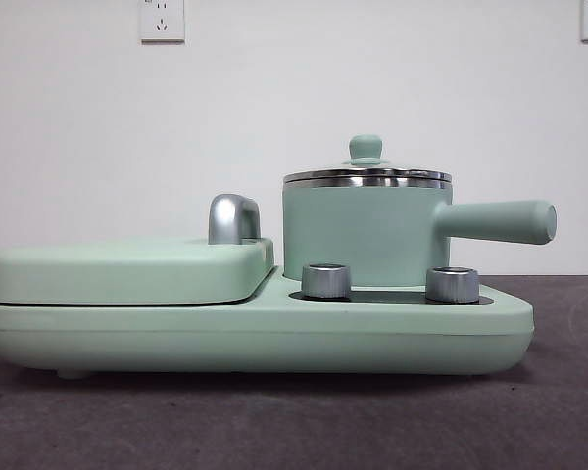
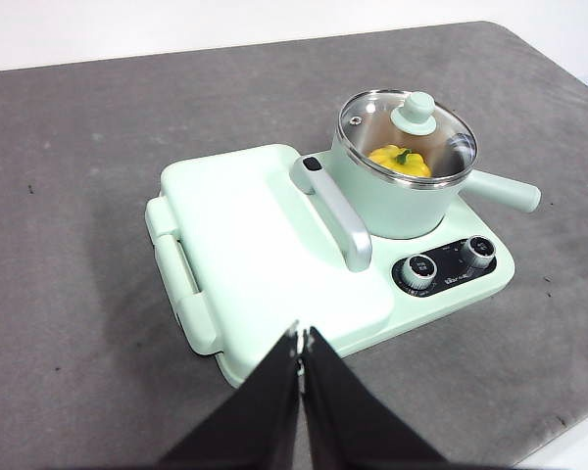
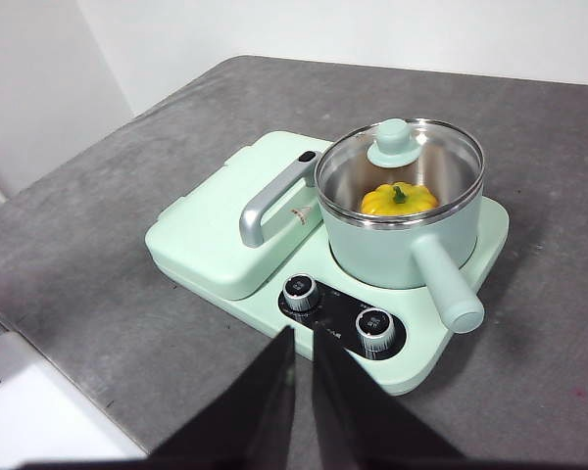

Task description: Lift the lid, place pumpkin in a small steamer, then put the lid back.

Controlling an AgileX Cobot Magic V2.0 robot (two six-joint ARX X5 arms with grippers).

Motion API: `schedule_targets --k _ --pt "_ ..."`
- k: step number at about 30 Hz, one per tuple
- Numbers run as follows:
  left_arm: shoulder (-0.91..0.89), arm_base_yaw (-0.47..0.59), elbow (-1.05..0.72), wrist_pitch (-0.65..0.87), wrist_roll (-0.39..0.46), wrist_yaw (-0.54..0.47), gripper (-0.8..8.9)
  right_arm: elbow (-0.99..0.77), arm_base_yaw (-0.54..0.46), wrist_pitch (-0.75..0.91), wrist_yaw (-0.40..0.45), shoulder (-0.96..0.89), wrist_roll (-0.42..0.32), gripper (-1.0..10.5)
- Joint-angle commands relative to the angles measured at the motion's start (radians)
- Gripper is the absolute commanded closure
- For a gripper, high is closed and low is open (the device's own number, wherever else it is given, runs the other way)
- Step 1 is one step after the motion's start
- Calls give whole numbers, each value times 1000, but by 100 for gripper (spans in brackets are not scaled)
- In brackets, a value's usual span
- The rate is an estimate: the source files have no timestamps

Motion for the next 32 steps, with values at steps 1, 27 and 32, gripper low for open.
schedule_targets --k 1,27,32 --pt "2 2 2 19 -3 -2 807 10 5 11 0 5 -11 921" --pt "-505 484 -1117 1063 130 -7 807 10 5 11 0 5 -11 921" --pt "-504 551 -1195 1076 27 -29 807 10 5 11 -1 5 -11 921"
